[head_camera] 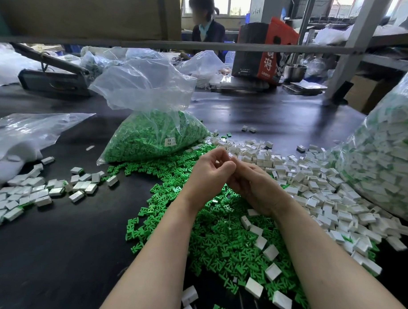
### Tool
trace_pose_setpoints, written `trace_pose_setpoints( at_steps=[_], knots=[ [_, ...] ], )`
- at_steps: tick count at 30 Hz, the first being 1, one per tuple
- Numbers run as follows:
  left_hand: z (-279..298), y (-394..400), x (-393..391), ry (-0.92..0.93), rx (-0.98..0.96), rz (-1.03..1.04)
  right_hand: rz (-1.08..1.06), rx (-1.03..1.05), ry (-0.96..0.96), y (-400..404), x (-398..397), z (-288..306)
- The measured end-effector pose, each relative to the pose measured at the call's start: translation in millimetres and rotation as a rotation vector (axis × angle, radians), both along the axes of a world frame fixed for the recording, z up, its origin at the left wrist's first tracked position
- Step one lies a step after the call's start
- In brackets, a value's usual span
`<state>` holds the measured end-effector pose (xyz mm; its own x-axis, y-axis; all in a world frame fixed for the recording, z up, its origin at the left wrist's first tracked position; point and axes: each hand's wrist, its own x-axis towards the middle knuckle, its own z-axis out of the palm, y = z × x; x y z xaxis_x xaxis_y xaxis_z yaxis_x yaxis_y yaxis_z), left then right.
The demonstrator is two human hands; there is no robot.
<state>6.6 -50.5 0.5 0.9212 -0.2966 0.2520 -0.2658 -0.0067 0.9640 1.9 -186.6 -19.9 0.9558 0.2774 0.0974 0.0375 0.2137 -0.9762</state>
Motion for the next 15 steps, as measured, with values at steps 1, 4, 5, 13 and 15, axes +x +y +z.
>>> trace_pose_setpoints(
  at_steps=[1,4,5,13,15],
  knots=[
    [-0.2,-0.1,0.3,0.004,-0.001,-0.001,0.005,0.005,0.004,-0.3,0.1,-0.1],
    [-1.4,-0.3,0.8,0.002,0.009,-0.003,0.013,0.019,0.006,-0.7,-1.0,1.4],
    [-1.4,-0.2,0.8,0.001,0.014,-0.005,0.016,0.021,0.004,-0.8,-1.5,2.1],
    [-0.5,0.9,0.9,-0.004,0.028,-0.005,0.032,0.008,0.015,-2.1,-2.4,2.4],
    [-0.2,0.9,1.1,-0.015,0.040,0.008,0.050,0.012,0.015,-2.1,-2.3,2.9]
  ],
)
